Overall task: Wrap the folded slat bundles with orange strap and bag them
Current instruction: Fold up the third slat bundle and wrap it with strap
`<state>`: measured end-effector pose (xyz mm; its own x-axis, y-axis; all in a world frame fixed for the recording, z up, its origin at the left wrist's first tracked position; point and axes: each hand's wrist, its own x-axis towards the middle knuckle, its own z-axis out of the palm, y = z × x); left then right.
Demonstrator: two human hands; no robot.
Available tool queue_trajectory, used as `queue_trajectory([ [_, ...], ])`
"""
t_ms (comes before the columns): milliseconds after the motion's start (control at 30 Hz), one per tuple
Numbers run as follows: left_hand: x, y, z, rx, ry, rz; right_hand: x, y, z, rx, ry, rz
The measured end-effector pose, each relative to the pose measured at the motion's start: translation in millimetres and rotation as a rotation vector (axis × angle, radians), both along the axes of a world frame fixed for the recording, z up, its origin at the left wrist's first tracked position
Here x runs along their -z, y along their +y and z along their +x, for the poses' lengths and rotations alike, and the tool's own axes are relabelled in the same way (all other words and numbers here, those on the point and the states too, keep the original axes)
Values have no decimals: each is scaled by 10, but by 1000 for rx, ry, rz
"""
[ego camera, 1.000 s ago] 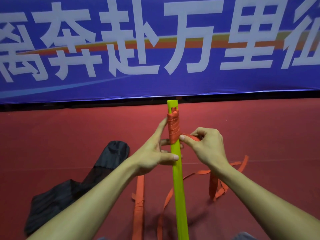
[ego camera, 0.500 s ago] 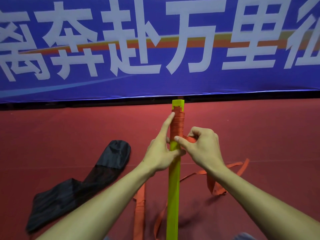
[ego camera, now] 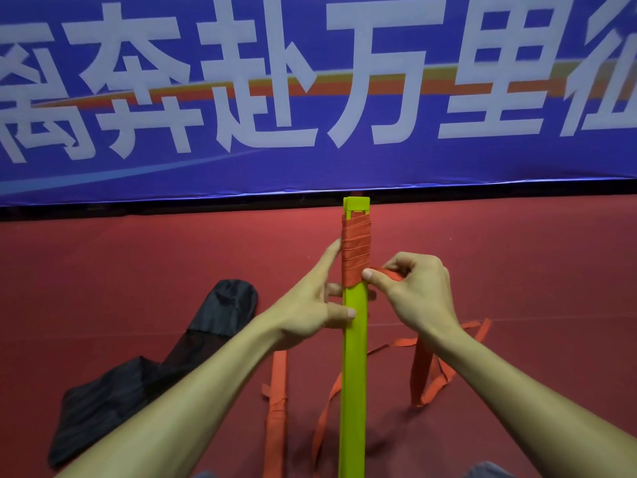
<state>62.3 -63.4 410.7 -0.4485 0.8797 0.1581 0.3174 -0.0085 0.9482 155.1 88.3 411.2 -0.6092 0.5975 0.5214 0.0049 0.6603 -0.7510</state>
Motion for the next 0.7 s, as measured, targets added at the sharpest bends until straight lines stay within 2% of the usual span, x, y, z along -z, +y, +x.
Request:
queue_trajectory([
  [133, 10, -32, -14, -20, -49, 54, -9, 41, 9, 14, -20, -6],
  [367, -9, 20, 41, -213, 4, 66, -33, 10, 19, -28, -62, 27],
  [600, 55, 108, 97, -410, 207, 12, 12, -128, -72, -51, -47, 91],
  [700, 62, 127, 79, -474, 203, 27, 0, -89, -75, -18, -21, 68],
])
